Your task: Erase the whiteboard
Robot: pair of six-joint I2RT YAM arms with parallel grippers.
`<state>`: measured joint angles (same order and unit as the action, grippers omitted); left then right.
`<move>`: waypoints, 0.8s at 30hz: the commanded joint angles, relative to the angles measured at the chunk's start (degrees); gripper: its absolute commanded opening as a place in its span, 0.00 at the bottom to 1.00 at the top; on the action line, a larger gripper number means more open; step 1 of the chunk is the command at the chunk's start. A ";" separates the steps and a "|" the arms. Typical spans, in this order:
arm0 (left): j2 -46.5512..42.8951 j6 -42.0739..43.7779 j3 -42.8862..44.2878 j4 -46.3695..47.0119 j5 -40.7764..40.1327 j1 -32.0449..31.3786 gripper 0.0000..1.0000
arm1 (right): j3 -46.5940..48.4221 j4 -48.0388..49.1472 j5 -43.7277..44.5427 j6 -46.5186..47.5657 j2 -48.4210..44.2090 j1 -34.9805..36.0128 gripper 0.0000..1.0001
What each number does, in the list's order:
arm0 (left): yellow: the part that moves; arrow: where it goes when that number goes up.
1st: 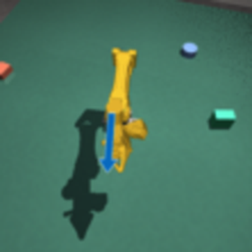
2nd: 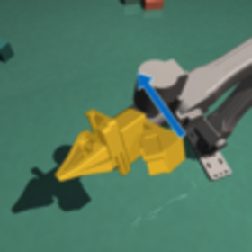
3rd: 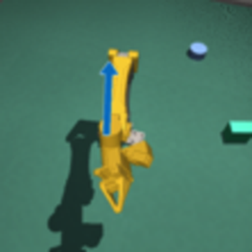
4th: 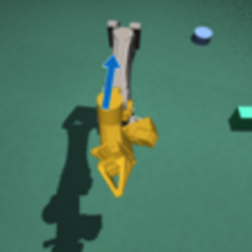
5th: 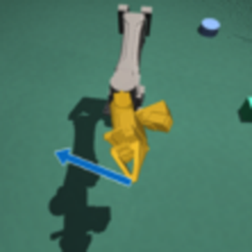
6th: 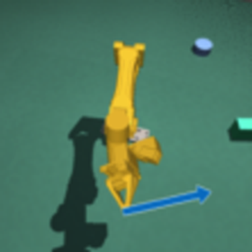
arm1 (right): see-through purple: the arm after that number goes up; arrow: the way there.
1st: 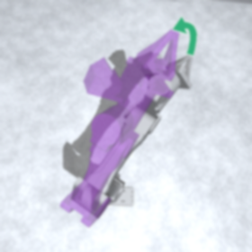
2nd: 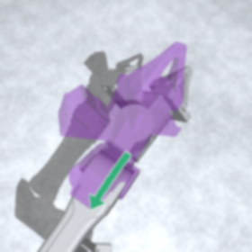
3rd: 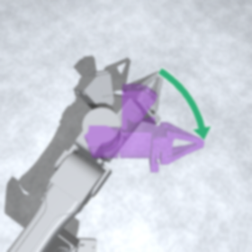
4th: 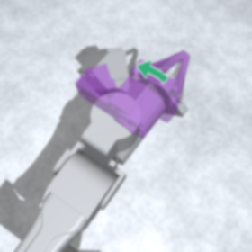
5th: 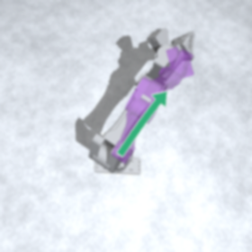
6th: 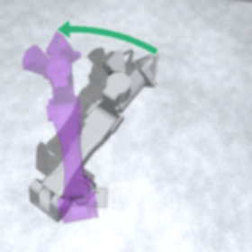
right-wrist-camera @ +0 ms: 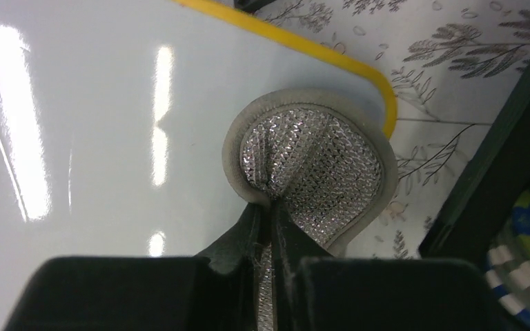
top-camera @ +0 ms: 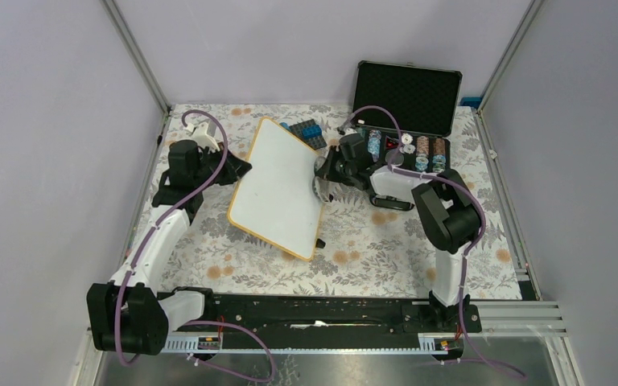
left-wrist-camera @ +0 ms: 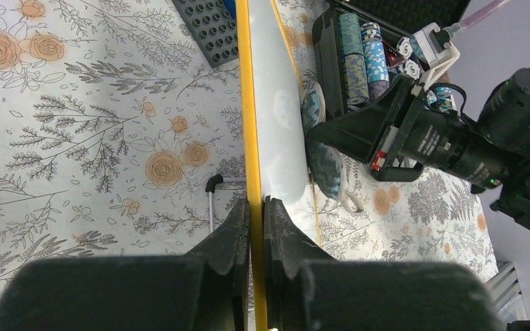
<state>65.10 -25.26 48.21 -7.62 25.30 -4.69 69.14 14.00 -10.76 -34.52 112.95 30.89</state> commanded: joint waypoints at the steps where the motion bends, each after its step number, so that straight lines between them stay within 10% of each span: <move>1: 2.51 4.07 1.85 -7.78 7.78 -4.53 0.00 | 1.17 -9.65 -1.73 1.75 -2.77 12.18 0.00; 12: -1.22 4.17 0.56 -12.10 9.70 -4.54 0.00 | 0.70 -5.44 -3.57 -1.10 -7.48 24.56 0.00; 24: -4.84 8.87 -2.40 -14.64 3.19 -4.58 0.00 | -27.06 9.34 3.34 -8.91 -9.16 21.30 0.00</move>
<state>61.36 -19.92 49.15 -16.14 22.46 -6.04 51.09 32.27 -1.52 -39.81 98.87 50.19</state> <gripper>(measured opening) 0.069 0.093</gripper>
